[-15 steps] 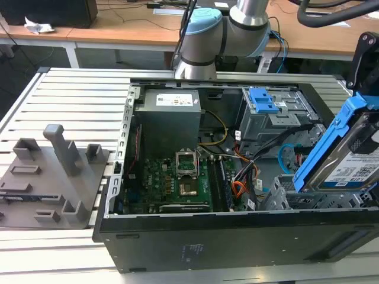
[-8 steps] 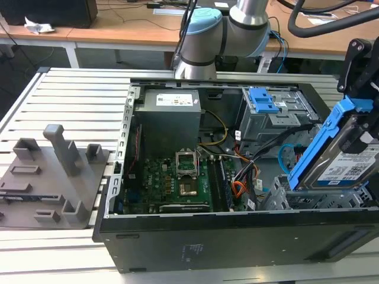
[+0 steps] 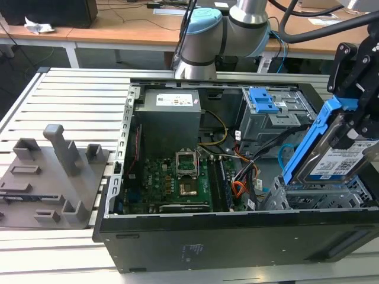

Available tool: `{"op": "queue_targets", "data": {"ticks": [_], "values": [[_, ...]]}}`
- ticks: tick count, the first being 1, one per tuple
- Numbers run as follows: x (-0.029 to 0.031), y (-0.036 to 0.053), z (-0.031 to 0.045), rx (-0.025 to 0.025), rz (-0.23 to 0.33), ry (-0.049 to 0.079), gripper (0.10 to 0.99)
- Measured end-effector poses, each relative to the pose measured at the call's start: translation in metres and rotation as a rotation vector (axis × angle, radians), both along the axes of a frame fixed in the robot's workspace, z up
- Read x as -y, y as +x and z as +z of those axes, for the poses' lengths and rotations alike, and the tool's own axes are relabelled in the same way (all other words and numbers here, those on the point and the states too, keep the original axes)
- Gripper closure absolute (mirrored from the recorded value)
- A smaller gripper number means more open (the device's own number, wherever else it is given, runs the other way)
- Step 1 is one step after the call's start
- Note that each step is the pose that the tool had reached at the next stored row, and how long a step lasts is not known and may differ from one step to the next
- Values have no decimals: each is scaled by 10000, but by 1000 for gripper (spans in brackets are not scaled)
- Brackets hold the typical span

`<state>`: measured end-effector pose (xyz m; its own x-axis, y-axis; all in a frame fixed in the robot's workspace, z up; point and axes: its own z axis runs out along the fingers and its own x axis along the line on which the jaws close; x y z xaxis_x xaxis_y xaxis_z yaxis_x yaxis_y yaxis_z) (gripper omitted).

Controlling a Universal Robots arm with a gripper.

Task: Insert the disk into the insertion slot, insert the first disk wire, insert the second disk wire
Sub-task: 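Insert the disk into the insertion slot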

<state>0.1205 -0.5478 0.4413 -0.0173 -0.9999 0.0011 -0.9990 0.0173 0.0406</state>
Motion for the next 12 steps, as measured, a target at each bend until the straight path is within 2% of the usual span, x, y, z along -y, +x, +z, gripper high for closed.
{"op": "queue_targets", "data": {"ticks": [6, 12], "values": [[-10, 4, -104, 1, 0, 0, 725], [-10, 4, -294, -1, 1, 1, 725]]}}
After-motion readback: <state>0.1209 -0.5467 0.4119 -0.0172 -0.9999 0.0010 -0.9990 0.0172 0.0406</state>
